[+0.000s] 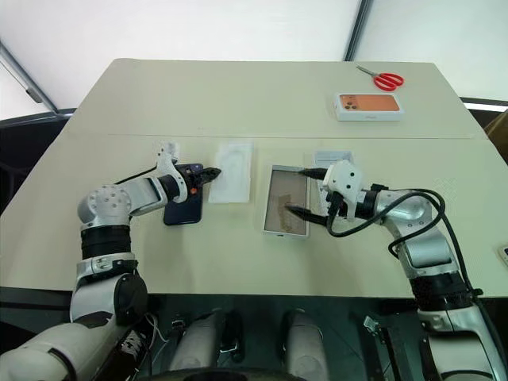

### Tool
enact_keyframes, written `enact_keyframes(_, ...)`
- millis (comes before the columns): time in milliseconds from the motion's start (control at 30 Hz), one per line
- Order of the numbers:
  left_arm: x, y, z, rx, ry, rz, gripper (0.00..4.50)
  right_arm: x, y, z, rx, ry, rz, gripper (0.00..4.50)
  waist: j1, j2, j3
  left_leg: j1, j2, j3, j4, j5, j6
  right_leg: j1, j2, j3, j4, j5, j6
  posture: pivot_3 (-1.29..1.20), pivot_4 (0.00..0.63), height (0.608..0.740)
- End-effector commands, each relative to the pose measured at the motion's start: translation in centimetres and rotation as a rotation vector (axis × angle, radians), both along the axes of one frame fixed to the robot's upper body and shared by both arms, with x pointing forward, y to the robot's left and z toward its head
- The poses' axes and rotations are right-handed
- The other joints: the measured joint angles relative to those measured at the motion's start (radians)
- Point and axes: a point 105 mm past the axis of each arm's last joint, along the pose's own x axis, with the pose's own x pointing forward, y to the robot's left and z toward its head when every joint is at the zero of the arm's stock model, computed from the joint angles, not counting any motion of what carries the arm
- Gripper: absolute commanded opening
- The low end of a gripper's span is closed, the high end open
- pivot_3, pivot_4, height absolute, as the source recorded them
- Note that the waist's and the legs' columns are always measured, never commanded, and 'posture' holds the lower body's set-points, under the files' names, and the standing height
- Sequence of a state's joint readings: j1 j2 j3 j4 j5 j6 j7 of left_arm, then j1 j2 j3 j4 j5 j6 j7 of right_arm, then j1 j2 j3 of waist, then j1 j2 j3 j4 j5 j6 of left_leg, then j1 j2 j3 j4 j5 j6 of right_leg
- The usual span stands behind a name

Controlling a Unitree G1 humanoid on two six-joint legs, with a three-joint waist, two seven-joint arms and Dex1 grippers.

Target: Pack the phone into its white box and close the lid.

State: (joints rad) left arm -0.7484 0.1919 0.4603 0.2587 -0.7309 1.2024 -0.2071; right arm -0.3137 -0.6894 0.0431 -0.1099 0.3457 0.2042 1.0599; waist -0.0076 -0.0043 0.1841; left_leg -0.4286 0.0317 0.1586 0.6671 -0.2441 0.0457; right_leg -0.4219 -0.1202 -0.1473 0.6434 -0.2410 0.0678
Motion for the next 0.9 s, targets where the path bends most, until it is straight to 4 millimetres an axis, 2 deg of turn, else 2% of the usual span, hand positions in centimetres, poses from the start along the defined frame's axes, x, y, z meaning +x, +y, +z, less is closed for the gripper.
enact_keyframes(33, 0.3, 0.6, 3.2, -0.030, -0.122, 0.033, 0.02, -1.7, 1.1, -0.8, -0.062, 0.013, 0.083, 4.50, 0.000, 0.000, 0.000, 0.000, 0.000, 0.000, 0.000, 0.000, 0.000, 0.000, 0.000, 0.000, 0.000, 0.000, 0.000, 0.00, 0.150, 0.738)
enact_keyframes(167, 0.3, 0.7, 3.5, -0.042, -0.131, 0.044, 0.02, -1.5, 0.9, -3.8, -0.226, 0.011, 0.086, 4.50, 0.000, -0.001, 0.000, 0.000, 0.000, 0.000, 0.000, 0.000, 0.000, 0.000, 0.000, 0.000, 0.000, 0.000, 0.000, 0.00, 0.150, 0.738)
enact_keyframes(267, 0.3, 0.5, 3.9, -0.047, -0.144, 0.042, 0.02, -1.6, 0.9, -4.8, -0.249, 0.028, 0.099, 4.50, 0.000, -0.001, 0.000, 0.000, 0.000, 0.000, 0.000, 0.000, 0.000, 0.000, 0.001, 0.000, 0.000, 0.000, 0.000, 0.00, 0.150, 0.738)
enact_keyframes(300, 0.4, 0.5, 3.9, -0.050, -0.146, 0.045, 0.00, -1.6, 0.9, -4.9, -0.252, 0.031, 0.100, 3.98, 0.000, -0.001, 0.000, 0.000, 0.000, 0.000, 0.000, 0.000, 0.000, 0.000, 0.001, 0.000, 0.000, 0.000, 0.000, 0.00, 0.150, 0.738)
enact_keyframes(367, 0.4, 0.5, 3.9, -0.048, -0.144, 0.049, 0.00, -1.2, 1.1, -4.8, -0.231, 0.031, 0.097, 3.33, -0.001, -0.002, 0.000, 0.000, 0.000, 0.000, 0.000, 0.000, 0.000, 0.000, 0.001, 0.000, 0.000, 0.000, 0.000, 0.00, 0.150, 0.738)
enact_keyframes(433, 0.4, 0.6, 3.7, -0.035, -0.148, 0.050, 0.00, -1.1, 1.3, -4.7, -0.224, 0.022, 0.102, 2.22, -0.002, -0.002, 0.000, 0.000, 0.000, 0.000, 0.000, 0.000, 0.000, 0.000, 0.001, 0.000, 0.000, 0.000, 0.000, 0.00, 0.150, 0.738)
enact_keyframes(533, 0.4, 0.4, 3.7, -0.038, -0.146, 0.045, 0.00, -0.8, 1.3, -4.3, -0.209, 0.019, 0.100, 0.78, -0.001, -0.002, 0.000, 0.000, 0.000, 0.000, 0.000, 0.000, 0.000, 0.000, 0.001, 0.000, 0.000, 0.000, 0.000, 0.00, 0.150, 0.738)
enact_keyframes(600, 0.4, 0.3, 3.7, -0.041, -0.148, 0.044, 0.00, -0.7, 1.3, -4.4, -0.211, 0.014, 0.099, 0.12, 0.000, -0.002, 0.000, 0.000, 0.000, 0.000, 0.000, 0.000, 0.000, 0.000, 0.001, 0.000, 0.000, 0.000, 0.000, 0.00, 0.150, 0.738)
enact_keyframes(700, 0.5, 0.3, 3.9, -0.039, -0.165, 0.055, 0.00, -0.4, 1.8, -4.4, -0.212, -0.003, 0.107, 0.12, -0.001, -0.002, 0.000, 0.000, 0.000, 0.000, 0.000, 0.000, 0.000, 0.000, 0.001, 0.000, 0.001, 0.000, 0.000, 0.00, 0.150, 0.738)
enact_keyframes(767, 0.7, 0.2, 4.7, -0.071, -0.202, 0.064, 0.00, -0.1, 2.4, -4.4, -0.218, -0.029, 0.119, 0.12, -0.003, -0.002, 0.000, 0.000, 0.000, 0.000, 0.000, 0.000, 0.000, 0.000, 0.001, 0.000, 0.001, 0.000, 0.000, 0.00, 0.150, 0.738)
enact_keyframes(900, 0.6, -0.4, 5.6, -0.115, -0.199, 0.040, 0.00, 1.3, 4.1, -4.8, -0.251, -0.125, 0.146, 0.12, -0.004, -0.002, 0.001, 0.000, 0.000, 0.001, 0.000, 0.000, -0.001, -0.001, 0.002, 0.000, 0.001, 0.000, 0.000, 0.00, 0.150, 0.738)
